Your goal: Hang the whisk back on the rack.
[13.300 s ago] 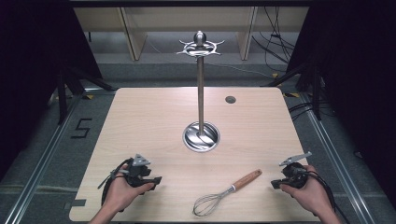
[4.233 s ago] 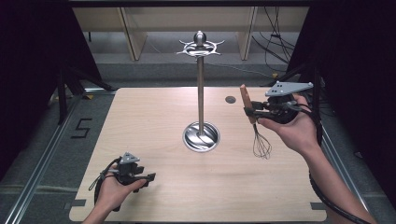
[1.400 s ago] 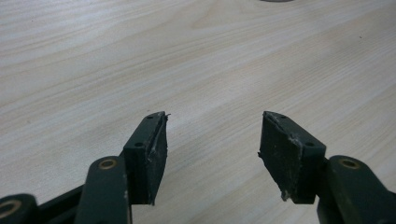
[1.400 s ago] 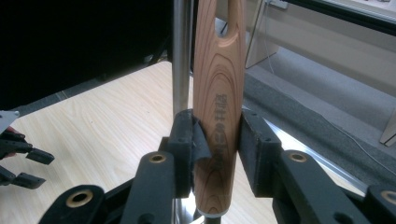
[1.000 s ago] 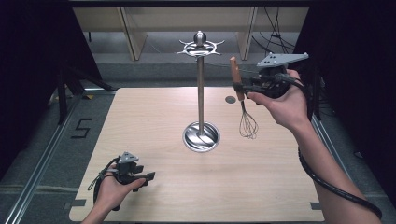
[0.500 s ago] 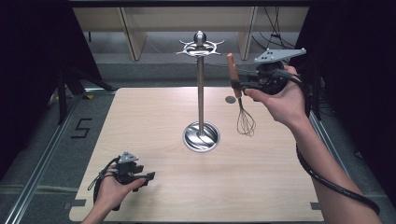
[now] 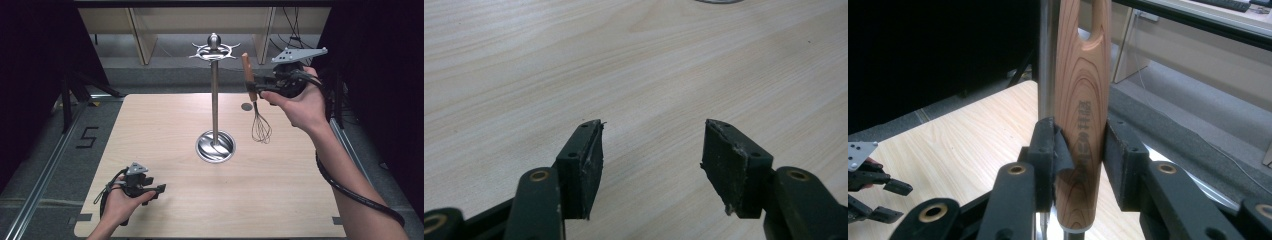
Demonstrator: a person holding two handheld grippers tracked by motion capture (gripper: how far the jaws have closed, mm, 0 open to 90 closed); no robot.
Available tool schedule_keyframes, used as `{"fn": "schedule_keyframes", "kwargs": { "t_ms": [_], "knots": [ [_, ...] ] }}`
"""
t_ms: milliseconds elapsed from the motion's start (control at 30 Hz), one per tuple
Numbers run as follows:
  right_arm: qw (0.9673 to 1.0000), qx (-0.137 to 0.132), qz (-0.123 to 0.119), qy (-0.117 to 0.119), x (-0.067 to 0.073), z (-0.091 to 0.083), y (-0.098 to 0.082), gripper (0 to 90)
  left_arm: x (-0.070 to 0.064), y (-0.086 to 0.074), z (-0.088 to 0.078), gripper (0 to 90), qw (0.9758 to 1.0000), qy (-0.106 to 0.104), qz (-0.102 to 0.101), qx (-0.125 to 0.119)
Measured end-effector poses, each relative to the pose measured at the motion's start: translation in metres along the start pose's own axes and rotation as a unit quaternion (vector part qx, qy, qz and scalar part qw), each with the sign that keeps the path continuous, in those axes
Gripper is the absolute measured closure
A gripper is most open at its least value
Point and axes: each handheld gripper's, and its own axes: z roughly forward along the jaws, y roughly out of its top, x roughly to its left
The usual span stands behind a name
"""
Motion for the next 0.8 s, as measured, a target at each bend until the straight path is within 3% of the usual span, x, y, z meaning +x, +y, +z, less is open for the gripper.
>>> {"fn": "schedule_keyframes", "kwargs": {
  "t_ms": [367, 467, 567, 733, 800],
  "knots": [
    [0.9999, -0.014, 0.007, -0.002, 0.0017, 0.0036, 0.0030, 68.8, 0.0003, 0.0002, -0.0003, 40.6, 1.0000, 0.000, 0.000, 0.000],
    [0.9999, -0.002, 0.012, 0.003, 0.0024, 0.0022, 0.0050, 68.8, 0.0002, 0.0002, -0.0002, 40.6, 1.0000, 0.000, 0.000, 0.000],
    [1.0000, -0.006, 0.002, 0.002, 0.0017, 0.0032, 0.0058, 68.8, -0.0004, 0.0003, -0.0001, 40.6, 1.0000, -0.001, -0.003, -0.003],
    [0.9999, -0.002, 0.006, 0.011, 0.0040, 0.0048, 0.0073, 68.8, -0.0004, 0.0002, -0.0001, 40.6, 1.0000, -0.001, -0.003, -0.003],
    [0.9999, -0.008, 0.005, 0.005, 0.0048, 0.0061, 0.0076, 68.8, -0.0004, 0.0003, -0.0001, 40.6, 1.0000, -0.001, -0.003, -0.003]
  ]
}}
